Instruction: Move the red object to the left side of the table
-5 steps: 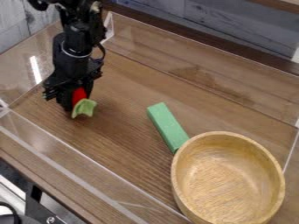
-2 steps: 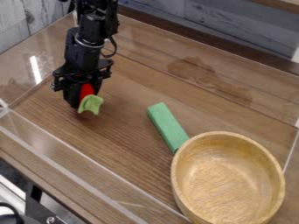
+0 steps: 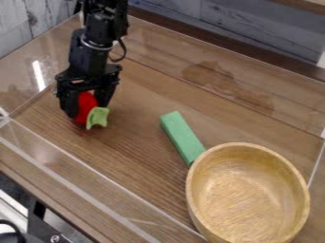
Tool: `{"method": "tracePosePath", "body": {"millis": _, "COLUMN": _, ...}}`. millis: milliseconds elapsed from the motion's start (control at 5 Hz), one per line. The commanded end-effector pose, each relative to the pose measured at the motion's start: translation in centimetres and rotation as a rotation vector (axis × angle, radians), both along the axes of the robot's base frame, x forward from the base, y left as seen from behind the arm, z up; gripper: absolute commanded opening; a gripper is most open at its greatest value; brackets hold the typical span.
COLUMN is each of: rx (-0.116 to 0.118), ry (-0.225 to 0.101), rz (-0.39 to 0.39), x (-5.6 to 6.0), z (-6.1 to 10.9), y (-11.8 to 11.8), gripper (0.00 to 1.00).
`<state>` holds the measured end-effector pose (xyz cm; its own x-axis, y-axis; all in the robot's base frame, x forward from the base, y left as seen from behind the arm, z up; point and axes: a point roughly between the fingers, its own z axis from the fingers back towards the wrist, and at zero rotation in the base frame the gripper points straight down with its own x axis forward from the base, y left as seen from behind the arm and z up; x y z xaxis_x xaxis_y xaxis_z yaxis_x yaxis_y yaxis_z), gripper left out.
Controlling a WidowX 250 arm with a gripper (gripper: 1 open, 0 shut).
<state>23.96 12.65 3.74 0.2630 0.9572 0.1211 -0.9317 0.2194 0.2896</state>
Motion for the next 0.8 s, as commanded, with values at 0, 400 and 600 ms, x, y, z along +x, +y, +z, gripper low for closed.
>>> {"method": "tracePosePath", "body": {"millis": 0, "rx": -0.006, "ry": -0.061, "rz": -0.025, "x": 1.3, "z": 2.7, "y": -0.5, "gripper": 1.0}}
{"method": "tracePosePath", "body": {"millis": 400, "rx": -0.07, "ry": -0.08, "rz": -0.059, "x": 1.6, "z": 5.4, "y": -2.1, "gripper": 1.0}}
{"method": "tracePosePath", "body": {"millis": 600, "rx": -0.112, "ry": -0.089, "rz": -0.084, "x": 1.7, "z": 6.7, "y": -3.3, "gripper": 1.0}}
